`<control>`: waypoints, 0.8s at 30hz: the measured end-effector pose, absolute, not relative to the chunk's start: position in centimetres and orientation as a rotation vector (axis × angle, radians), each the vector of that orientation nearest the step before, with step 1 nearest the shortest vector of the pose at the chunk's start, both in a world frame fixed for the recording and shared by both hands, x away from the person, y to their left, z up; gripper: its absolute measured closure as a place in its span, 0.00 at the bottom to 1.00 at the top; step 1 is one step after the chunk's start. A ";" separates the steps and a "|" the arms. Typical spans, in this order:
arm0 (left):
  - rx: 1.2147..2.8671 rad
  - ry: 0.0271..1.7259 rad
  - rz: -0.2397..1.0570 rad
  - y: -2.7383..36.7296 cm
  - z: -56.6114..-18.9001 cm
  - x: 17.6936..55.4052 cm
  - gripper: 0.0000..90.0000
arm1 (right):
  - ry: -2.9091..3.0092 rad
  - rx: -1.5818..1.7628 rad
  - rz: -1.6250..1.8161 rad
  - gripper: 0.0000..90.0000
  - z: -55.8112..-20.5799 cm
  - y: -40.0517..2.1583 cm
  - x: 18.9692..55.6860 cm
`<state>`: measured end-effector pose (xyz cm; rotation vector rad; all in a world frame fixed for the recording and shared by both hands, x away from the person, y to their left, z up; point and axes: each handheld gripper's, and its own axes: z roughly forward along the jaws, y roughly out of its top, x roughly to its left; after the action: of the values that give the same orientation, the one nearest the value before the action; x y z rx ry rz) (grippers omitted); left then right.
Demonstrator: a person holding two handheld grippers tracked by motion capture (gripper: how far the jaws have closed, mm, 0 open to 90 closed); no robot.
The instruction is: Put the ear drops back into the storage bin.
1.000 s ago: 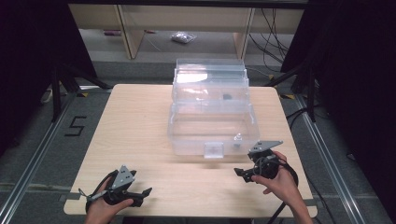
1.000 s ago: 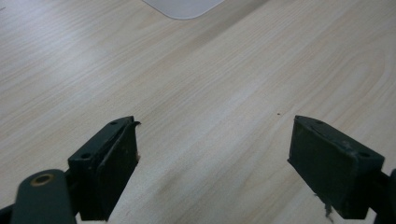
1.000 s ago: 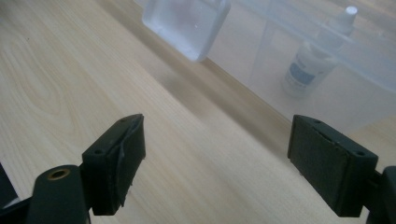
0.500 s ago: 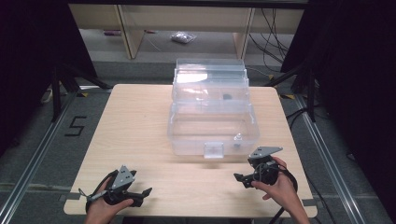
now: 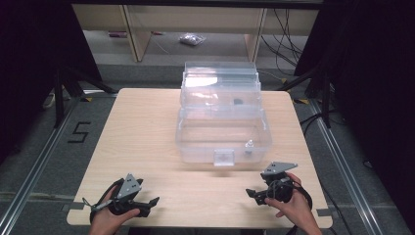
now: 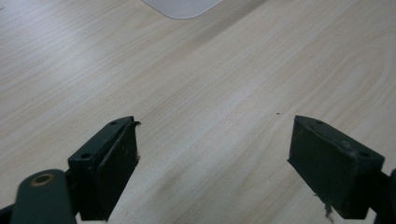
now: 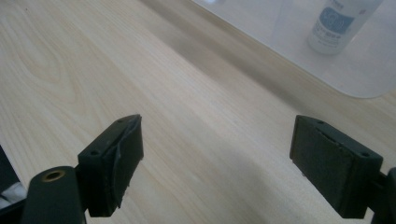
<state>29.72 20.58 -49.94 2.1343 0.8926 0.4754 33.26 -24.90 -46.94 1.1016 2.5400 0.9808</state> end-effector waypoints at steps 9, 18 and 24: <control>2.124 0.898 0.461 20.5 -50.0 29.6 0.17 | 2.510 1.109 0.970 0.20 -47.5 -25.4 32.5; 2.129 0.899 0.469 20.5 -50.0 29.7 0.17 | 2.496 1.140 0.983 0.19 -48.0 -25.2 31.6; 2.131 0.896 0.472 20.6 -50.0 29.7 0.17 | 2.488 1.124 0.988 0.19 -48.3 -25.5 31.2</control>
<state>29.70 20.56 -49.97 2.1315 0.8957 0.4716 31.20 -25.46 -48.34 1.1236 2.4876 0.9879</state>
